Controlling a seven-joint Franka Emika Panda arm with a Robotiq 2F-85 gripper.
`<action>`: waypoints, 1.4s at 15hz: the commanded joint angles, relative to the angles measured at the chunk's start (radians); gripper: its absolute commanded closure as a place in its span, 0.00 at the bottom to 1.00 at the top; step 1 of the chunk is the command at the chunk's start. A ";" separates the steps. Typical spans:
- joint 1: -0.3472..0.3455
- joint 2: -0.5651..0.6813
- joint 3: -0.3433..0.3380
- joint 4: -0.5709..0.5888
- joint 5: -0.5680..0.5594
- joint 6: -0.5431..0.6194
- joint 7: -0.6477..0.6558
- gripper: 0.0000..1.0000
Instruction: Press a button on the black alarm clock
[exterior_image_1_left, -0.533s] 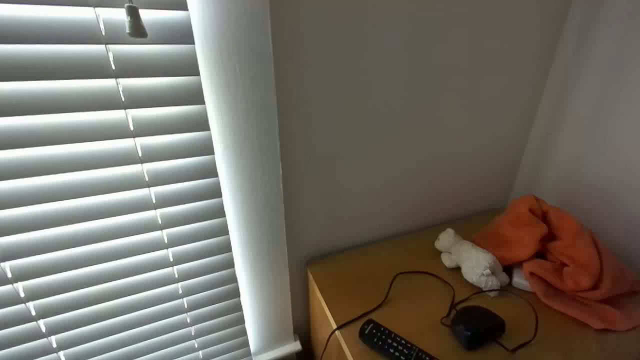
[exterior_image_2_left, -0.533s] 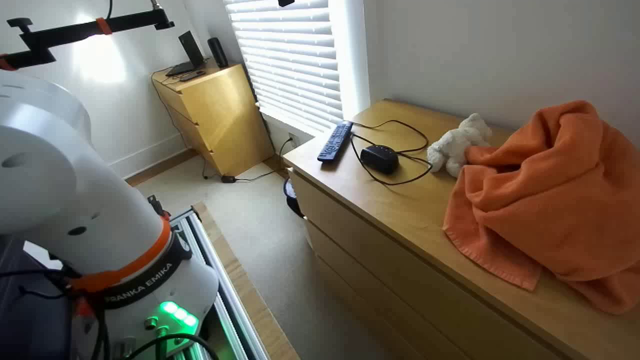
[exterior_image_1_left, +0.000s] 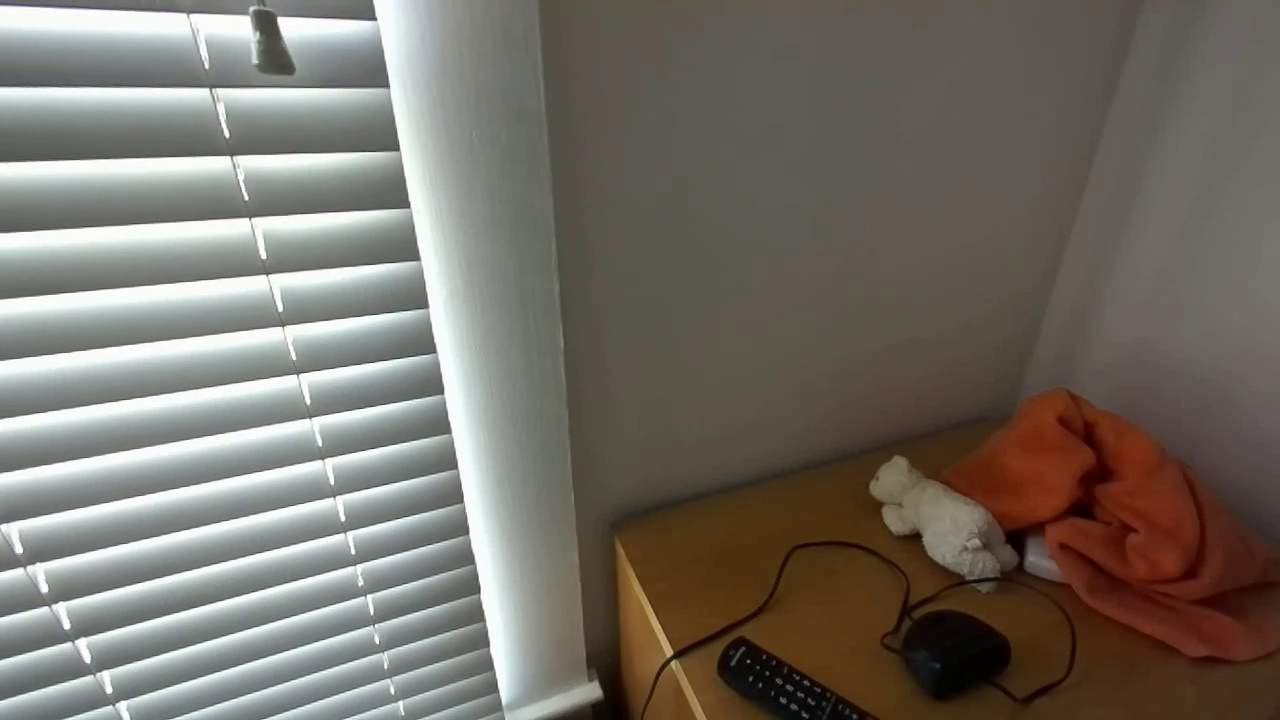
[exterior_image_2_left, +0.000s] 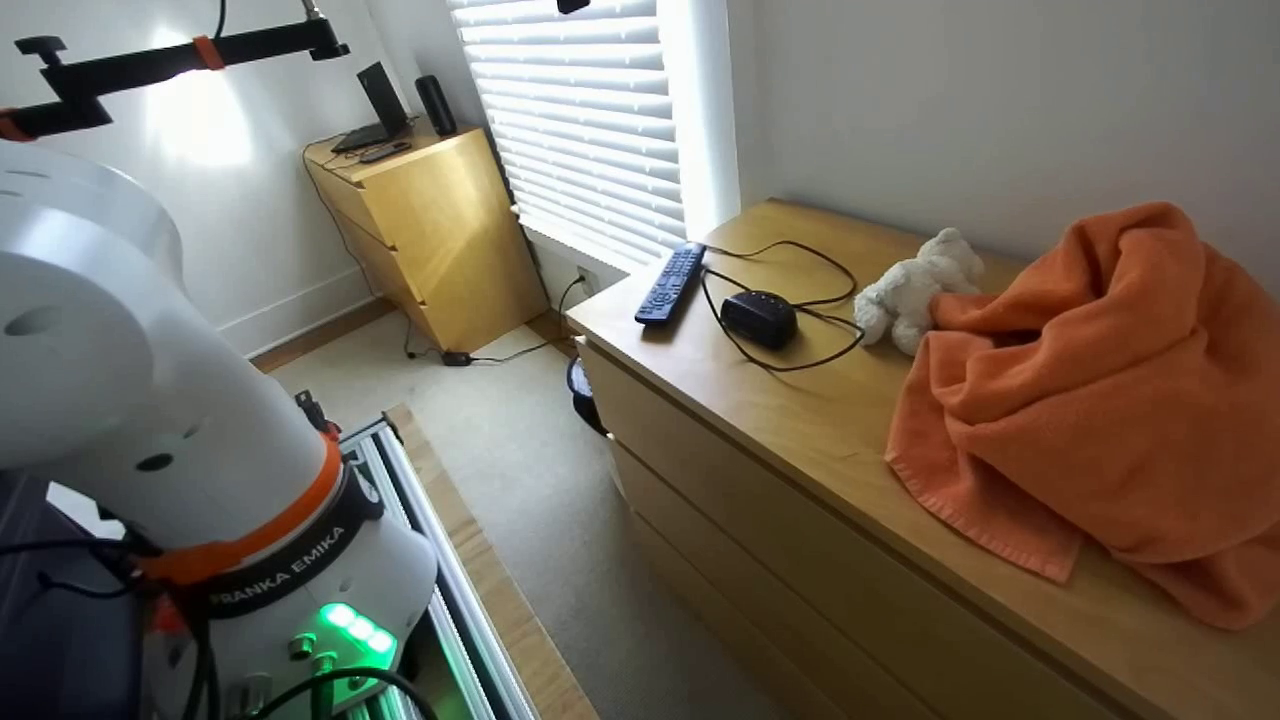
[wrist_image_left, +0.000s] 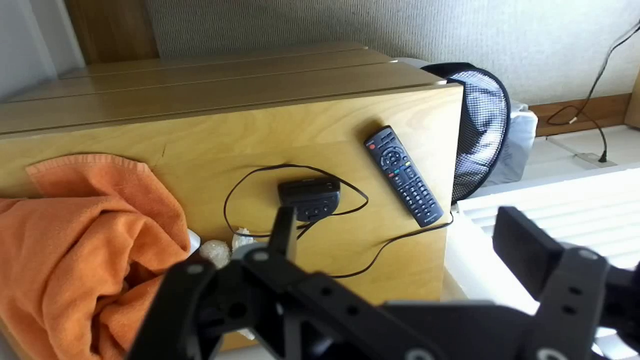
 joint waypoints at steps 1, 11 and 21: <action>-0.015 0.003 0.010 0.003 0.009 -0.004 -0.009 0.00; 0.003 0.096 0.008 -0.176 0.051 0.306 -0.021 0.00; 0.049 0.401 -0.010 -0.242 0.181 0.688 -0.054 0.00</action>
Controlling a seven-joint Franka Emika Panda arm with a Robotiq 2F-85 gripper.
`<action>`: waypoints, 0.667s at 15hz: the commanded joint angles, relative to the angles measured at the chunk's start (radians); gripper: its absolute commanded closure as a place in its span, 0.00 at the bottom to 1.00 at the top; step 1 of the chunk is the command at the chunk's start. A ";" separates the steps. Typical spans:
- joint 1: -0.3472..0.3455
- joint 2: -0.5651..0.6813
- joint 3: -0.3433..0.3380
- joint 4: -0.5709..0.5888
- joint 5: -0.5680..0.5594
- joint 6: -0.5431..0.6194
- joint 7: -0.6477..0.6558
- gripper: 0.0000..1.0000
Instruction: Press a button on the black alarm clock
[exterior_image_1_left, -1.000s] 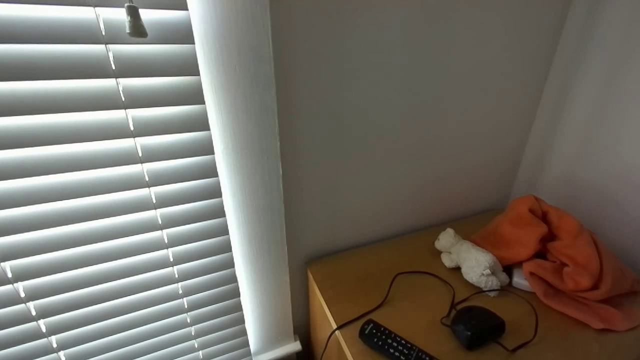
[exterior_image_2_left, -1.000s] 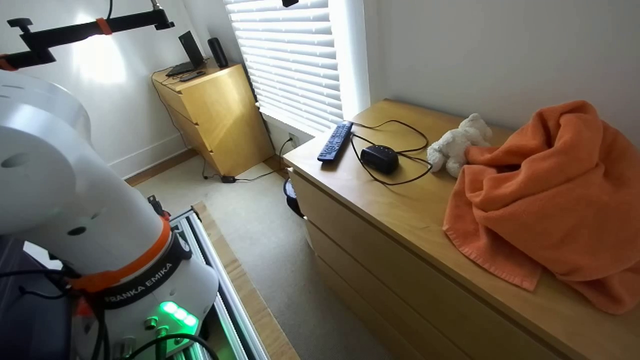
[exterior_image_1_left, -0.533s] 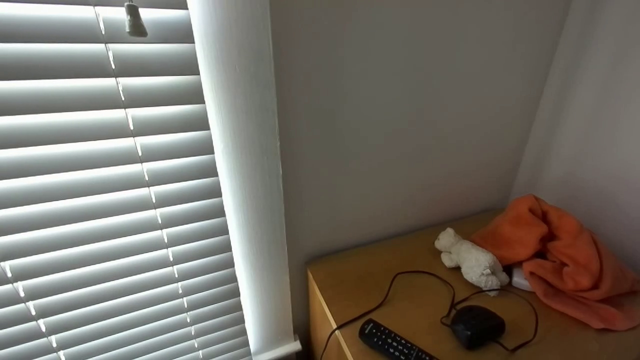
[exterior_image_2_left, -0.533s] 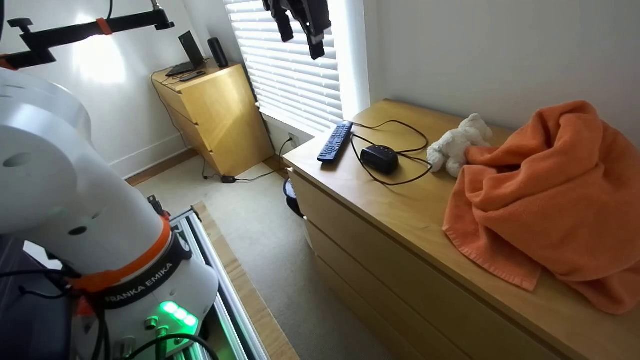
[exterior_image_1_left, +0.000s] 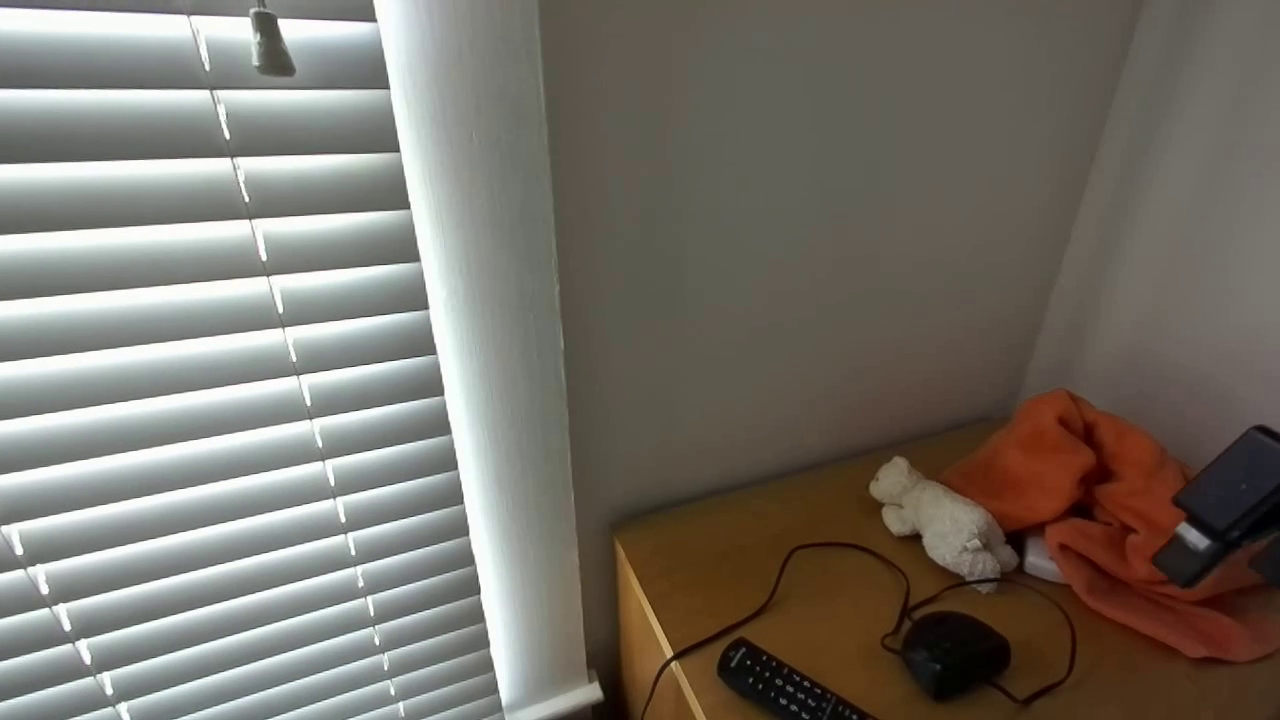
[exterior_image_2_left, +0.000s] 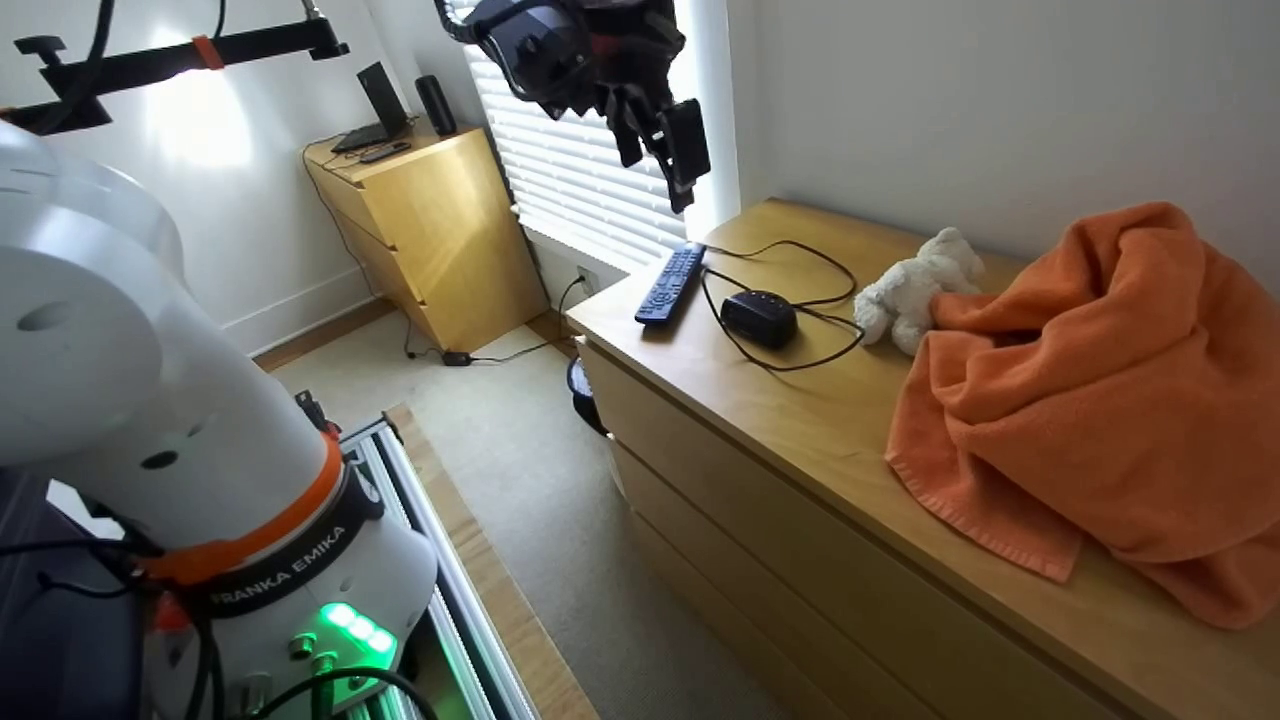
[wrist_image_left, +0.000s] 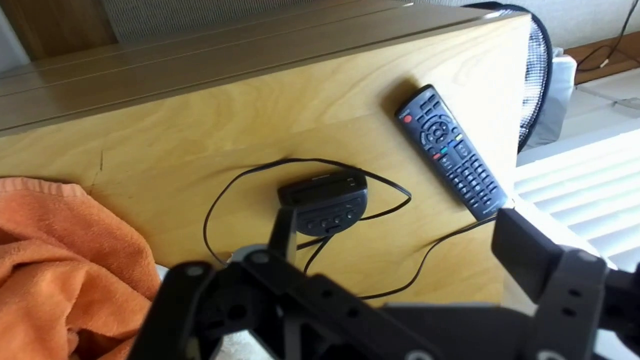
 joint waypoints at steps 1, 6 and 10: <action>0.050 0.129 -0.017 0.015 0.081 0.101 -0.033 0.00; 0.113 0.279 -0.009 0.051 0.164 0.263 -0.099 0.00; 0.133 0.398 -0.003 0.100 0.148 0.319 -0.221 0.00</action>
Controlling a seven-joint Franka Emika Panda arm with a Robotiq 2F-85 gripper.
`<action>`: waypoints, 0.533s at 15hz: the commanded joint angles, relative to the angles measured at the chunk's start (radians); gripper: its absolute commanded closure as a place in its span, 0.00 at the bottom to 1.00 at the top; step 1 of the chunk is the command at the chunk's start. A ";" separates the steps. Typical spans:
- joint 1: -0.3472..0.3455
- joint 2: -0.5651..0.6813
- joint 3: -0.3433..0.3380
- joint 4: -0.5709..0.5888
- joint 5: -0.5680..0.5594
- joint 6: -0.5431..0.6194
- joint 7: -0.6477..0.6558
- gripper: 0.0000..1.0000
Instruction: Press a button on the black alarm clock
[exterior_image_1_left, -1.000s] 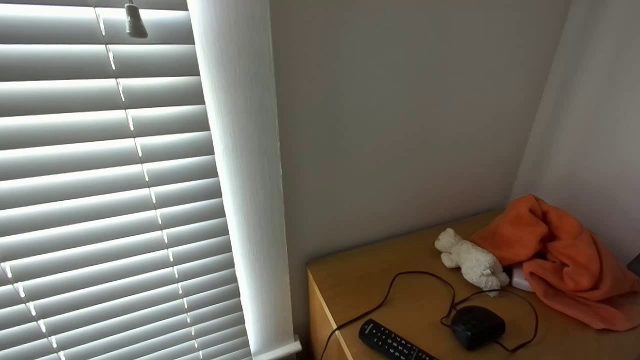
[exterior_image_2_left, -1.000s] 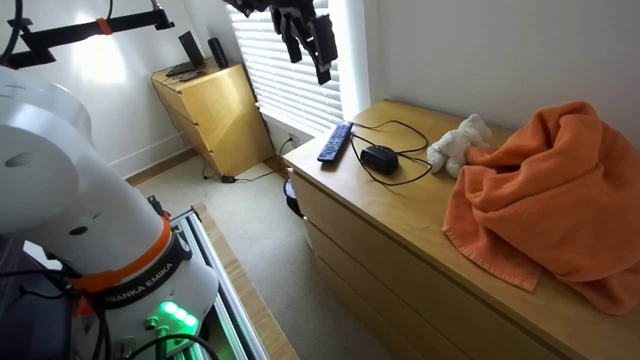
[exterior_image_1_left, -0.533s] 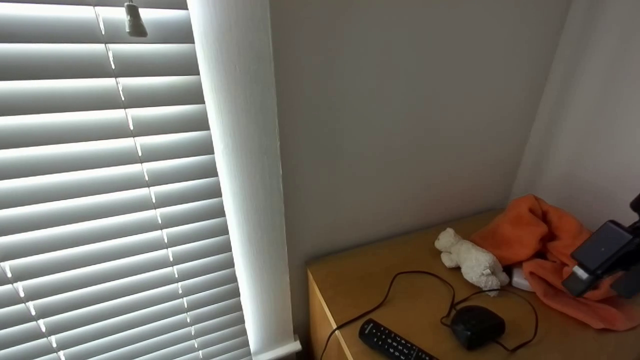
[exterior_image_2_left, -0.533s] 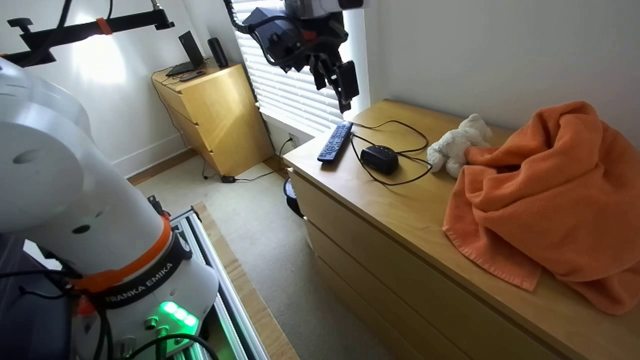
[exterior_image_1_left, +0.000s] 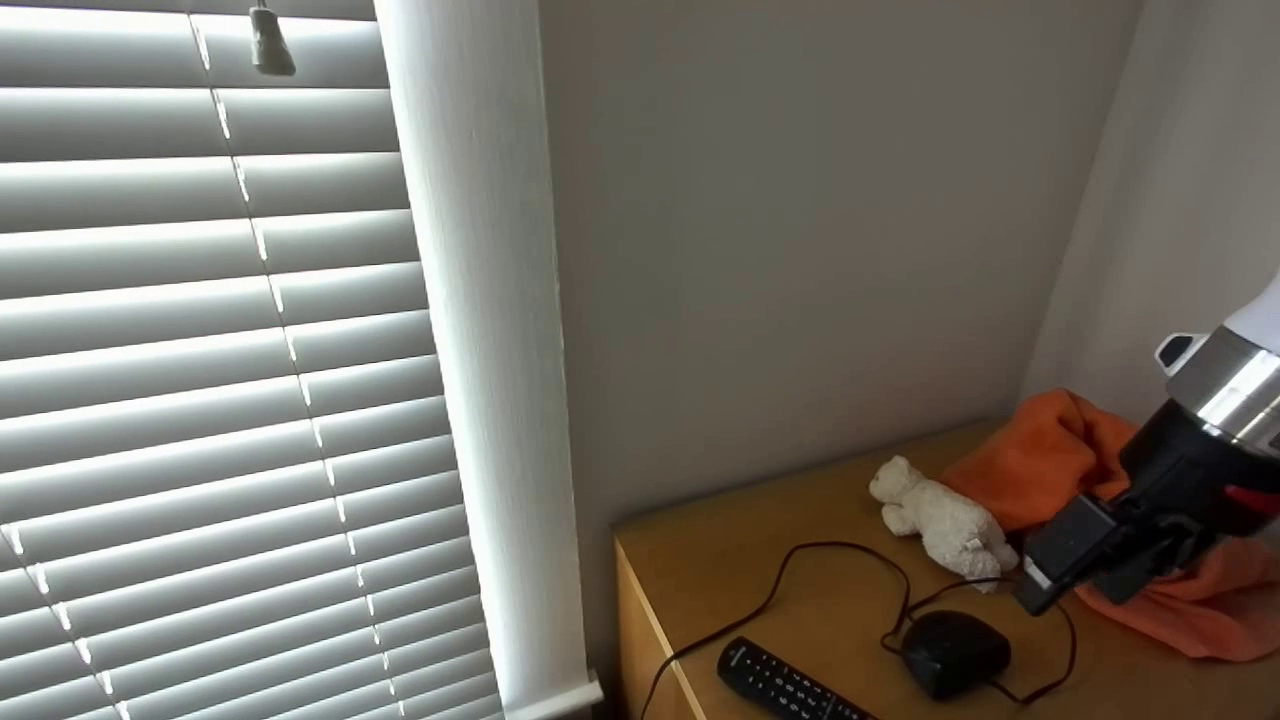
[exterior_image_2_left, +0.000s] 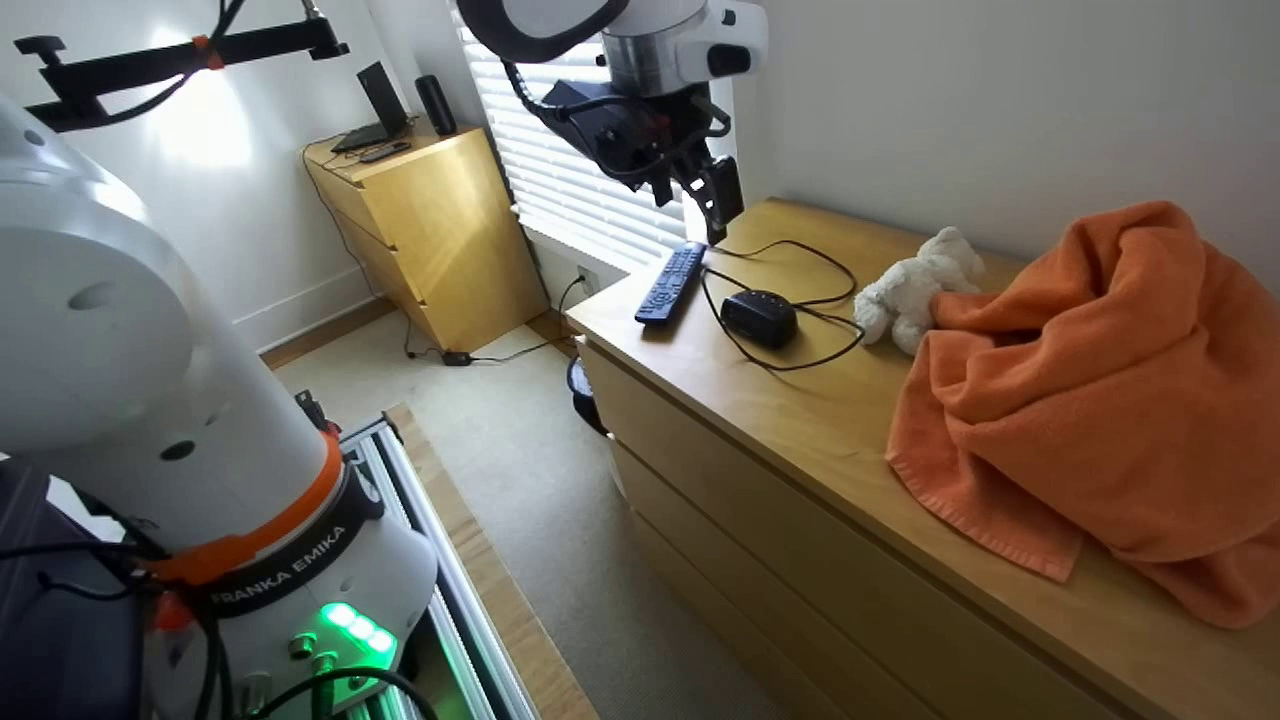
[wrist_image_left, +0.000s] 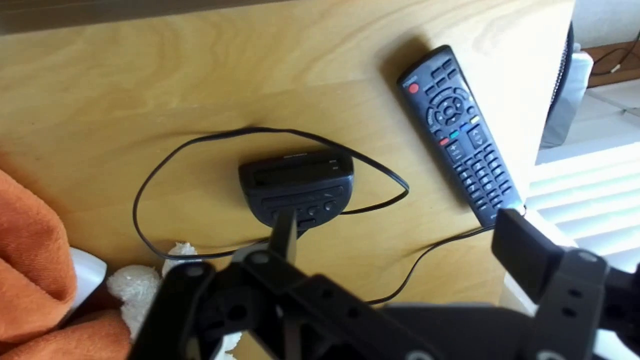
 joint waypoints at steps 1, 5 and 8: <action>0.014 0.124 0.001 0.055 0.019 0.049 -0.107 0.00; -0.018 0.134 0.029 0.058 0.003 0.052 -0.105 0.00; -0.023 0.167 0.036 0.076 0.002 0.059 -0.115 0.00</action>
